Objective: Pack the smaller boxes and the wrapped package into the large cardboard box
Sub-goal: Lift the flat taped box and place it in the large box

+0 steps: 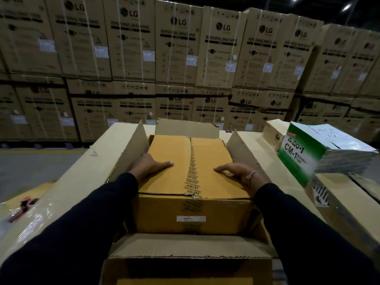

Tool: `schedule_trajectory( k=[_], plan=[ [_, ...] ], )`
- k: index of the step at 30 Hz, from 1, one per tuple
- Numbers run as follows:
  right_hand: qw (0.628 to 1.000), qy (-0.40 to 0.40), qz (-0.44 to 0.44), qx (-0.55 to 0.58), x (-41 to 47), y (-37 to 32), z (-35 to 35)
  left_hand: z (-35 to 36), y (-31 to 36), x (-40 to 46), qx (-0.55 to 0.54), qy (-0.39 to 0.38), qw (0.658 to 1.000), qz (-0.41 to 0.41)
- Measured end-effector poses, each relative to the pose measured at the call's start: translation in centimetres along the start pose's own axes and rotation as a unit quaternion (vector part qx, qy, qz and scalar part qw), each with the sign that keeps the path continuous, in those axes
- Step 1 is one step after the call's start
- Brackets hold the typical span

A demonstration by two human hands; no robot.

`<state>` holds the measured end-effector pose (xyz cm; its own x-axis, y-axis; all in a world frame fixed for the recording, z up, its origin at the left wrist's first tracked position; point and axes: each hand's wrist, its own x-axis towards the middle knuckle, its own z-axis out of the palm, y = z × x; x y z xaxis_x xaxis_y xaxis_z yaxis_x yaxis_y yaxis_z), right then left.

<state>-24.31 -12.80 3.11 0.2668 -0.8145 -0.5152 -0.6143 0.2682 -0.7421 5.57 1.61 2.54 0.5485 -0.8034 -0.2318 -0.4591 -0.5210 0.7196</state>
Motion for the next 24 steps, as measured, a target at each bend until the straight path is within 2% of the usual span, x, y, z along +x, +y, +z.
schedule_trajectory(
  k=[6,12,15,19,21,24],
  plan=[
    [0.999,0.028,-0.014,-0.014,3.3,3.6,3.4,4.2,-4.6,1.7,-0.009,0.002,0.999,-0.032],
    [0.994,0.036,0.032,-0.097,4.9,6.7,6.1,6.7,-7.0,1.5,0.139,-0.026,0.990,-0.008],
    [0.988,0.046,0.039,-0.140,5.9,7.1,6.9,7.4,-6.9,1.7,0.262,-0.011,0.964,0.039],
    [0.967,0.061,0.037,-0.243,8.8,7.1,7.1,8.8,-4.2,1.5,0.406,0.001,0.905,0.129],
    [0.946,0.065,0.036,-0.317,8.5,6.2,7.3,9.9,-2.3,0.9,0.431,-0.037,0.879,0.199],
    [0.924,0.058,0.024,-0.378,7.3,5.2,7.1,12.0,-0.6,0.7,0.460,-0.105,0.851,0.233]
  ],
)
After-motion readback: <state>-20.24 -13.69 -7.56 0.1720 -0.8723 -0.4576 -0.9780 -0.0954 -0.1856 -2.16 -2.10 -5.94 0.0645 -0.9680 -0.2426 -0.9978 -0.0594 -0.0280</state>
